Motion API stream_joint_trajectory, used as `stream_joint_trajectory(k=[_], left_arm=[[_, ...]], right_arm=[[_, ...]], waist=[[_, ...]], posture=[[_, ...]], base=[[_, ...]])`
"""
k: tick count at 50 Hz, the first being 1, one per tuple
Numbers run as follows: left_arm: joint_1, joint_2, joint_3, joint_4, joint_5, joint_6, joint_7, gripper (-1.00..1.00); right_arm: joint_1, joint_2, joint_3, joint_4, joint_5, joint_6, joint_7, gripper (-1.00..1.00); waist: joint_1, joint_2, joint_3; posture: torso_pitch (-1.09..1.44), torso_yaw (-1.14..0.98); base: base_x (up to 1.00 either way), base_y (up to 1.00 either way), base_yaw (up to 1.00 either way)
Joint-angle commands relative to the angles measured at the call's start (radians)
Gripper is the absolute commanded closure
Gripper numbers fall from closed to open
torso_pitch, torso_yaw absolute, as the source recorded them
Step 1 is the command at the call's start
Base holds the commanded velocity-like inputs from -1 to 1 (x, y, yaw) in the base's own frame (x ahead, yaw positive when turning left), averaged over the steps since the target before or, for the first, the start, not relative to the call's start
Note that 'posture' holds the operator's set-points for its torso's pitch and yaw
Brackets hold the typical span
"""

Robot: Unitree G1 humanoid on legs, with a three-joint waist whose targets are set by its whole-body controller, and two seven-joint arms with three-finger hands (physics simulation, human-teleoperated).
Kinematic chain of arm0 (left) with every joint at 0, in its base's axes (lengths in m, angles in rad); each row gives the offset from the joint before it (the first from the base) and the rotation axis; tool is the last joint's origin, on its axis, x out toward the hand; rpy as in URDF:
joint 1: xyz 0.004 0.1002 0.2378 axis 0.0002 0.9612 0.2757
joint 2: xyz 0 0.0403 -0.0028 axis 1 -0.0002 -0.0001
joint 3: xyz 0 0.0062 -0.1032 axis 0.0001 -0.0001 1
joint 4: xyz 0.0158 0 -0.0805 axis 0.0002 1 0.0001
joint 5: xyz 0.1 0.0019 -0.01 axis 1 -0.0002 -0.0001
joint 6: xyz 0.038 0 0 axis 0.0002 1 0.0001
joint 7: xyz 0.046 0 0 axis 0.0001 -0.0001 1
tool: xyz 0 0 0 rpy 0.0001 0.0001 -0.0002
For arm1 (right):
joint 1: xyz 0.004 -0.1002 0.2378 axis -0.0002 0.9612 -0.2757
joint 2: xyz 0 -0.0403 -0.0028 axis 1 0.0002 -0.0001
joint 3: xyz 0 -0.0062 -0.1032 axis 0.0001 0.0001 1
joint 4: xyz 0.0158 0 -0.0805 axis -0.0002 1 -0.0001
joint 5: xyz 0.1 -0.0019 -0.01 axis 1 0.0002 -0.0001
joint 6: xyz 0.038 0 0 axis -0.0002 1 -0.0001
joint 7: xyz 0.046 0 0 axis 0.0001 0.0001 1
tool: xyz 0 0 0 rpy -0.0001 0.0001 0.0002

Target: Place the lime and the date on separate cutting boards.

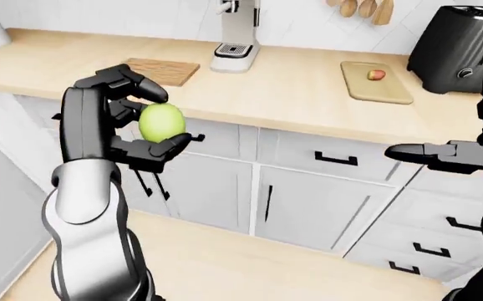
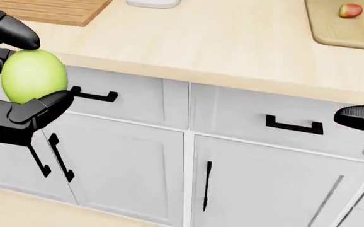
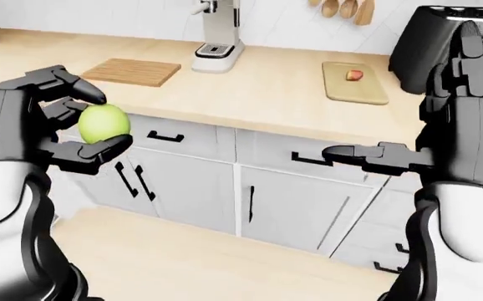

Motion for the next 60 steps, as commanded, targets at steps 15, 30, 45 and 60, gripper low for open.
stream_joint_trajectory(k=[15, 30, 45, 60], left_arm=[[-0.019, 0.005, -0.006, -0.014, -0.050, -0.053, 0.049, 1.00], [-0.012, 0.001, -0.021, -0.012, -0.051, -0.056, 0.052, 1.00], [0.006, -0.007, -0.017, -0.026, -0.057, -0.065, 0.054, 1.00], [0.026, -0.020, -0.014, -0.024, -0.070, -0.085, 0.060, 1.00]], right_arm=[[0.099, 0.027, -0.047, 0.002, 0.142, -0.142, -0.123, -1.00], [0.115, 0.015, -0.120, -0.003, 0.268, -0.175, -0.224, -1.00], [0.147, -0.002, -0.144, -0.004, 0.335, -0.207, -0.278, -1.00], [0.167, 0.001, -0.152, -0.016, 0.389, -0.242, -0.300, -1.00]], waist=[[0.002, -0.066, -0.039], [0.061, -0.025, -0.020], [0.048, -0.071, -0.025], [0.062, -0.039, -0.028]], posture=[[0.00, 0.00], [0.00, 0.00], [0.00, 0.00], [0.00, 0.00]], base=[[0.54, 0.48, 0.00], [0.25, 0.14, 0.00], [0.33, 0.17, 0.00], [0.08, 0.41, 0.00]])
